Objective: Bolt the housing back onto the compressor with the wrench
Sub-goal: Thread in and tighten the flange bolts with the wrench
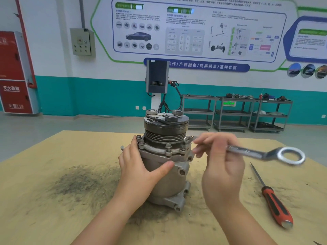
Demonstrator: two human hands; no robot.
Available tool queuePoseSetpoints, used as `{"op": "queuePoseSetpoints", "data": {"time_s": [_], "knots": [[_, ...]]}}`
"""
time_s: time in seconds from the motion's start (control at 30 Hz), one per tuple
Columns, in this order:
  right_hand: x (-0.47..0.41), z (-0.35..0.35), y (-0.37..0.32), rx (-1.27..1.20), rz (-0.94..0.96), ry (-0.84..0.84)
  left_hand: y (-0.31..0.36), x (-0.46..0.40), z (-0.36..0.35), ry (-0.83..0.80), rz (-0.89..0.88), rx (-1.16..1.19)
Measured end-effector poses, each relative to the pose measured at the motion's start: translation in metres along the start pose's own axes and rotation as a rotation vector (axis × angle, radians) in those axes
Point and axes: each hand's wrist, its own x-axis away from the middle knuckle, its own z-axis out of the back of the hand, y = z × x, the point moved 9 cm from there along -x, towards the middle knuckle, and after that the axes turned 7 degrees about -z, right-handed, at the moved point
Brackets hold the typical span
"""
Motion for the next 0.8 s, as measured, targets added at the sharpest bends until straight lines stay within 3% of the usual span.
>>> {"op": "queuePoseSetpoints", "data": {"time_s": [0.2, 0.33, 0.47, 0.63, 0.8], "knots": [[-0.013, 0.019, 0.052, -0.408, -0.533, 0.145, 0.002, 0.000, 0.001, -0.010, 0.006, -0.004], [-0.011, 0.016, 0.071, -0.607, -0.725, 0.138, 0.001, 0.000, 0.001, -0.008, 0.014, 0.000], [-0.008, 0.015, 0.081, -0.633, -0.790, 0.121, 0.002, 0.001, 0.001, -0.012, 0.014, 0.000], [-0.009, 0.014, 0.060, -0.443, -0.573, 0.112, 0.001, 0.000, 0.001, -0.004, 0.017, -0.011], [0.014, 0.001, 0.014, 0.085, 0.011, 0.058, -0.001, -0.001, 0.000, 0.010, -0.002, -0.040]]}}
